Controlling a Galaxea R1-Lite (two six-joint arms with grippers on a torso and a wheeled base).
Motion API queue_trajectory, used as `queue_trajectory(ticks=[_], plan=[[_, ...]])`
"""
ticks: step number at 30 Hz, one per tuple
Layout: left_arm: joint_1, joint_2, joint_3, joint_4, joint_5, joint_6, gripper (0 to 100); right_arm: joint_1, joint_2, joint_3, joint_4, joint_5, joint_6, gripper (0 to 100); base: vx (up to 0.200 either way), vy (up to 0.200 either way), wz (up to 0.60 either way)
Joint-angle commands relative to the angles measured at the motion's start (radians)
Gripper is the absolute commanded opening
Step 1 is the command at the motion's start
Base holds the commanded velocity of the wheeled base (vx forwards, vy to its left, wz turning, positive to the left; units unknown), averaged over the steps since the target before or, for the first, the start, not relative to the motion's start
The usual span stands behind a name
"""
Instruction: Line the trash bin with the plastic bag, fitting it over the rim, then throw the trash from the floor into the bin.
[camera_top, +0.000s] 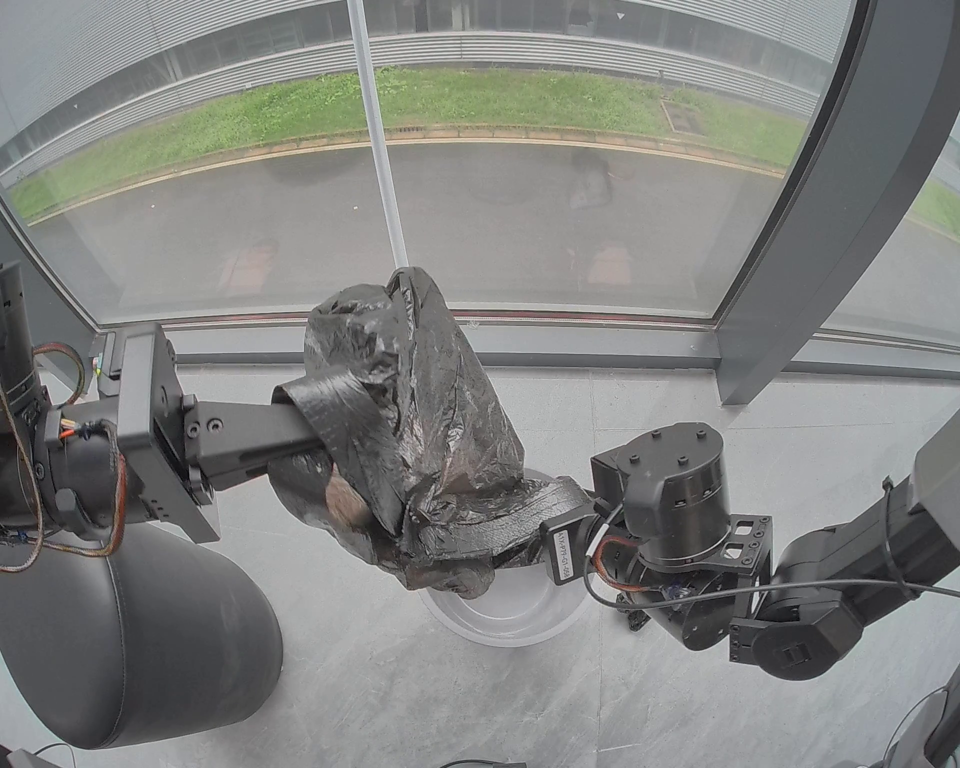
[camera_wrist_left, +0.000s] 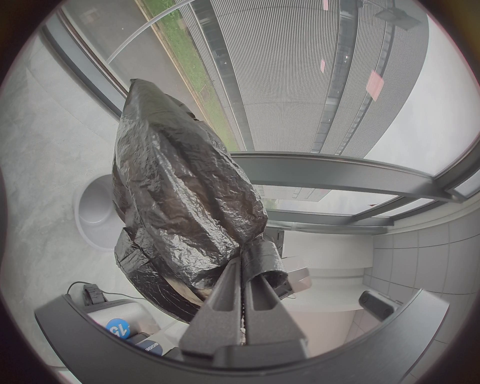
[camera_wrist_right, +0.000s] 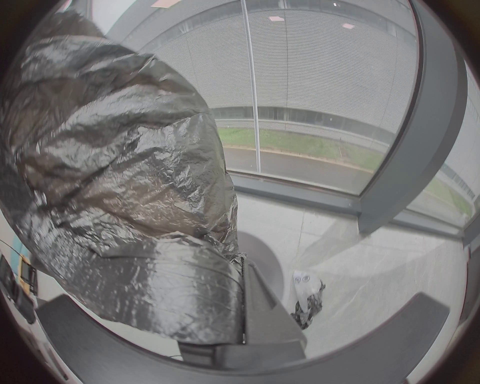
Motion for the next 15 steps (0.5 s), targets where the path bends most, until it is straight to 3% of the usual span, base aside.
queue_trajectory(ticks=[1, 6, 7, 8, 10, 15], plan=[[-0.043, 0.036, 0.004, 0.039, 0.024, 0.040, 0, -0.004, -0.118, 0.015, 0.096, 0.037, 0.082, 0, 0.000, 0.000, 0.00], [-0.071, 0.097, 0.006, 0.062, 0.055, 0.063, 0, 0.017, -0.159, 0.013, 0.219, 0.089, 0.156, 0, 0.000, 0.000, 0.00], [-0.098, 0.132, 0.017, 0.078, 0.109, 0.086, 0, 0.034, -0.175, 0.013, 0.273, 0.120, 0.194, 0, 0.000, 0.000, 0.00], [-0.098, 0.132, 0.017, 0.078, 0.109, 0.086, 0, 0.034, -0.175, 0.013, 0.273, 0.120, 0.194, 0, 0.000, 0.000, 0.00], [-0.134, 0.166, 0.040, 0.087, 0.164, 0.127, 0, 0.040, -0.195, 0.010, 0.346, 0.185, 0.230, 0, 0.000, 0.000, 0.00], [-0.157, 0.185, 0.058, 0.101, 0.176, 0.141, 0, 0.043, -0.205, -0.021, 0.466, 0.271, 0.265, 0, 0.000, 0.000, 0.00]])
